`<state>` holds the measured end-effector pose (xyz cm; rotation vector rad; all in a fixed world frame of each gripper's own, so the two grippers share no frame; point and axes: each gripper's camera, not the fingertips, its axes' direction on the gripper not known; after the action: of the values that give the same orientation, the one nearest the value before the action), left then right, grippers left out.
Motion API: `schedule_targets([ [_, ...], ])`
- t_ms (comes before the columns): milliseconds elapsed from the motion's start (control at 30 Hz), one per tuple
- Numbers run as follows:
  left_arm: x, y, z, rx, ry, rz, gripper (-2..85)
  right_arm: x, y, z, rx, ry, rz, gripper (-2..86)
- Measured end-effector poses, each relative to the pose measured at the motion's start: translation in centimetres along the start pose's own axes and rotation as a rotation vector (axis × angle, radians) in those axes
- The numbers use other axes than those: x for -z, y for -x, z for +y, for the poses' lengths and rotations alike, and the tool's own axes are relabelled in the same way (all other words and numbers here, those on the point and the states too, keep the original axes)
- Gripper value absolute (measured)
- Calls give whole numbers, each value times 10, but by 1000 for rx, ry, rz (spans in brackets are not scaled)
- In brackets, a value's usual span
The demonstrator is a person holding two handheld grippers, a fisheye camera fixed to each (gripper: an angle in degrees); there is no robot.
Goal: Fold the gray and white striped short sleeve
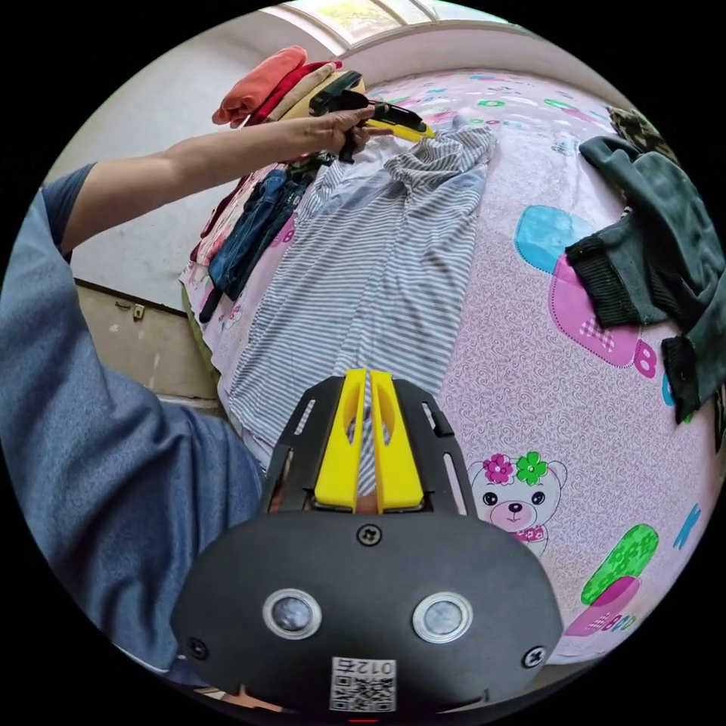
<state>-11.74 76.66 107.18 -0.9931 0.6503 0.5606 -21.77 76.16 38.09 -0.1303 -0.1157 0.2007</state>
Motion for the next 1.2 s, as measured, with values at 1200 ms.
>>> schedule_targets([
  [1200, 77, 89, 399, 460, -279, 522, 35, -77, 17, -30, -18, 16, 109, 61],
])
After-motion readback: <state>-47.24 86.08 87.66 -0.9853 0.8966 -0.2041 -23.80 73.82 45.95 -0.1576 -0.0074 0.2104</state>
